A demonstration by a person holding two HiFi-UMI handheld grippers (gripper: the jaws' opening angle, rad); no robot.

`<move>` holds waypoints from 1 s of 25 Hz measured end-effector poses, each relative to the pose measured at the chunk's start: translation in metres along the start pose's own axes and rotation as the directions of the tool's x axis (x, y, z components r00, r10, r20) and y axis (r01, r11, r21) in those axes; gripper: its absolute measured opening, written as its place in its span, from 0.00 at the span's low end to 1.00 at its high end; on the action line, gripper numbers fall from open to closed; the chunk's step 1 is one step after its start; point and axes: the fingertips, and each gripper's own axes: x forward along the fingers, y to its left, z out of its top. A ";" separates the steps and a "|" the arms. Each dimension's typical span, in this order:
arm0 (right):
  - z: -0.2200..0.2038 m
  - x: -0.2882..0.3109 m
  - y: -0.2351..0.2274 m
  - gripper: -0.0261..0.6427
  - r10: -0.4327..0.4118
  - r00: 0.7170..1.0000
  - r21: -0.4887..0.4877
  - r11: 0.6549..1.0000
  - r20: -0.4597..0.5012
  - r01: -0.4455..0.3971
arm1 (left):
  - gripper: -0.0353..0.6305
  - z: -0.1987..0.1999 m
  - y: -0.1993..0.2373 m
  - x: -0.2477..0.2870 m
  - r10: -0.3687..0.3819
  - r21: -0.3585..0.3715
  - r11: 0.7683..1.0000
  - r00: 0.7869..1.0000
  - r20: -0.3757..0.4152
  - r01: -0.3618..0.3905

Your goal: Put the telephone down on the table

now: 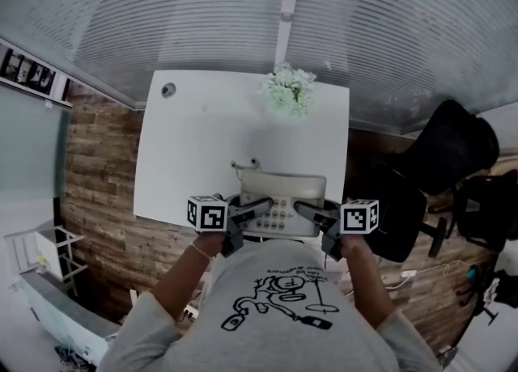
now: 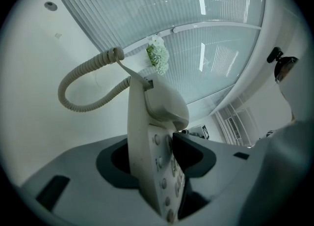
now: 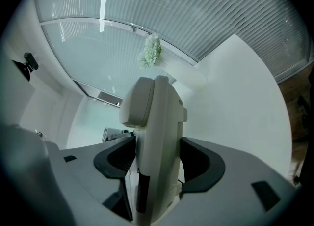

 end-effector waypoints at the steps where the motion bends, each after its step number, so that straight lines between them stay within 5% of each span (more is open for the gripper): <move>1: 0.000 0.002 0.000 0.49 0.005 1.000 0.005 1.000 0.003 -0.005 | 0.36 0.001 0.002 -0.001 -0.001 -0.001 1.000 1.000 -0.004 0.001; 25: -0.015 0.039 -0.035 0.49 -0.038 0.999 0.066 0.997 -0.021 0.039 | 0.37 -0.011 0.061 -0.002 -0.013 -0.068 0.998 0.999 -0.051 0.010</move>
